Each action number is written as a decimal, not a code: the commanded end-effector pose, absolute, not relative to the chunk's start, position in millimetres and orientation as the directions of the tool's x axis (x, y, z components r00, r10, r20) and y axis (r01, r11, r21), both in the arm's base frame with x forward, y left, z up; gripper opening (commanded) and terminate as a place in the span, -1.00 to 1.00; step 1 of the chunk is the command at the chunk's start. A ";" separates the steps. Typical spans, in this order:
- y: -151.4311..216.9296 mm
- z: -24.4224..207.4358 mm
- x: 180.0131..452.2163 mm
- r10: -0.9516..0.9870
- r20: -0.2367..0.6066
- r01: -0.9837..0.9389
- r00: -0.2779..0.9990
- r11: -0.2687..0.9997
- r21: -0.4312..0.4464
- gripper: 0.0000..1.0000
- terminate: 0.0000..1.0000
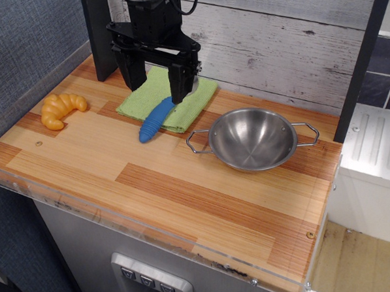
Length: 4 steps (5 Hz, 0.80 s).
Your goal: PICK UP THE SPOON AND PUT ANOTHER SIDE OF THE TABLE
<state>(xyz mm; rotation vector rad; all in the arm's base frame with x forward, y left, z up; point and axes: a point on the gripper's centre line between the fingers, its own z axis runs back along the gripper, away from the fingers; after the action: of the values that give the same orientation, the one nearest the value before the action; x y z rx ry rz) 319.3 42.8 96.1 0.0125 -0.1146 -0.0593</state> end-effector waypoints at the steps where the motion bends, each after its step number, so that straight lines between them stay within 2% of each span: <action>1: 42.8 96.1 319.3 -0.060 0.114 0.058 0.992 0.998 0.016 1.00 -1.00; 2: 59.3 77.1 312.3 -0.011 0.084 0.008 0.996 0.999 0.037 1.00 -1.00; 4: 88.3 47.1 306.5 0.076 0.107 -0.082 0.991 0.995 0.055 1.00 -1.00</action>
<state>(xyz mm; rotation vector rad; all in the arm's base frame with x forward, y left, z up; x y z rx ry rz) 303.7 85.5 36.3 0.0461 -0.0687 0.0792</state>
